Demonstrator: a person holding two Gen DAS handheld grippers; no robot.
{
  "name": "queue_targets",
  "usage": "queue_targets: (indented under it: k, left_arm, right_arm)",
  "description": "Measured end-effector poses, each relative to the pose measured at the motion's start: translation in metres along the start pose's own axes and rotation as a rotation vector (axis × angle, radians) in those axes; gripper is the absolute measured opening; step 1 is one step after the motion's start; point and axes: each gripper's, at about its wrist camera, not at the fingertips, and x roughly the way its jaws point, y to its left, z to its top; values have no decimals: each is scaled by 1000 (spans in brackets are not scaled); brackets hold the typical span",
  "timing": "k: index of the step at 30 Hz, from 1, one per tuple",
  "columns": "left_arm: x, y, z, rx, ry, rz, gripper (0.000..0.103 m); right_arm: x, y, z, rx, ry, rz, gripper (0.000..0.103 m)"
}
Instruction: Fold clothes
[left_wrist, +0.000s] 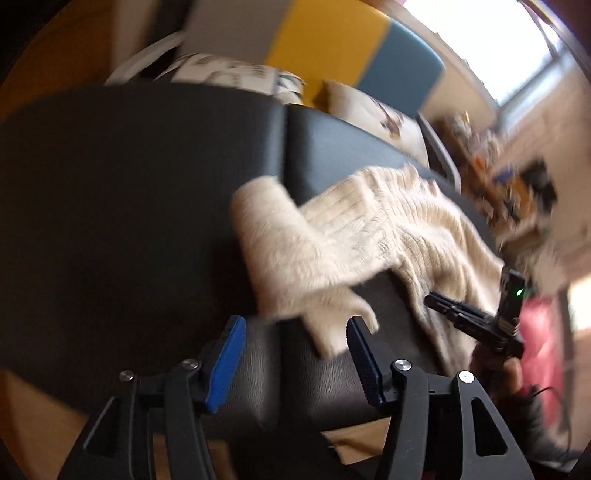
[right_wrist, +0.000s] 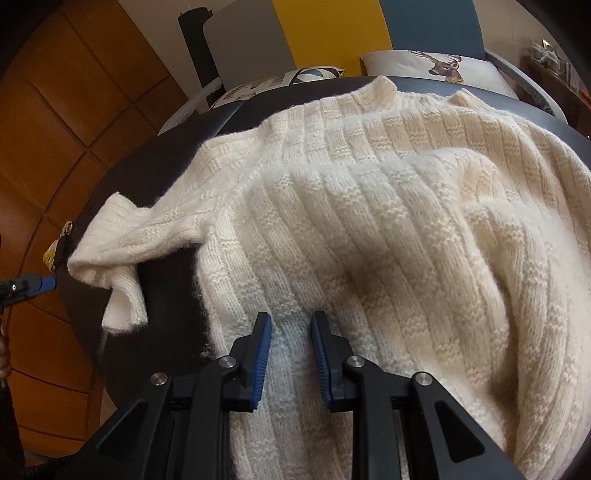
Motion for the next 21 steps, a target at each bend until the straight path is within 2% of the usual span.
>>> queue_targets:
  k: [4,8,12,16,19,21]
  left_arm:
    - [16,0,-30,-58,-86,14,58]
    - [49,-1,-32,-157,-104,-89,58]
    - [73,-1,-24,-237,-133,-130,58]
    - [92,-7,-19,-284,-116,-108,58]
    - [103,-23,-12,-254,-112,-57,58]
    - [108,-36,-8,-200,-113,25,56]
  right_arm:
    - [-2,0,-2,-4,-10,-8,22]
    - [-3,1,-5,-12,-23,-14,22]
    - [-1,-1,-4,-17,-29,-17,22]
    - [-2,-4,-5,-15,-36,-6,22]
    - [-2,-5,-5,-15,-41,2,22]
    - [-3,-5,-6,-15,-47,5,22]
